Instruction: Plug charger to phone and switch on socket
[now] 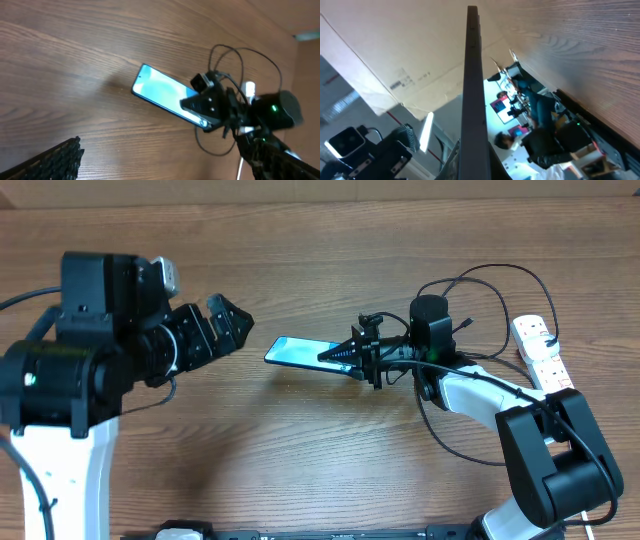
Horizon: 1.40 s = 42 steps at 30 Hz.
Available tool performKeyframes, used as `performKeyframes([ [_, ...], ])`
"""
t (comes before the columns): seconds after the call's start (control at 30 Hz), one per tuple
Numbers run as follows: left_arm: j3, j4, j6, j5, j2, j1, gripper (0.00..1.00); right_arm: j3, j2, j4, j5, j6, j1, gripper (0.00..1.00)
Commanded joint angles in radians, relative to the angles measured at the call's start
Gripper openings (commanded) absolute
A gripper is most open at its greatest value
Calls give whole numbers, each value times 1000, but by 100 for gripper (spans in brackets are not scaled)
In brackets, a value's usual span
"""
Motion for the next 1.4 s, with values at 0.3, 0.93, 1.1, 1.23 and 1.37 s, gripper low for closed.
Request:
performKeyframes([
  [0.3,16,10,-169,-109,159,-7,100,10,-17,-190,67,179,-2,4],
  [0.93,15,-12,-245,-41,329,-134,100,10,-17,-190,63,208,-2,4],
  [1.1,15,-11,-368,-114,331,-204,100,10,-17,-182,92,208,-2,4],
  [1.23,15,-32,-445,-113,331,-209,100,10,-17,-128,148,208,-2,4],
  [1.37,15,-79,-462,-113,329,-189,100,10,-17,33,149,208,-2,4],
])
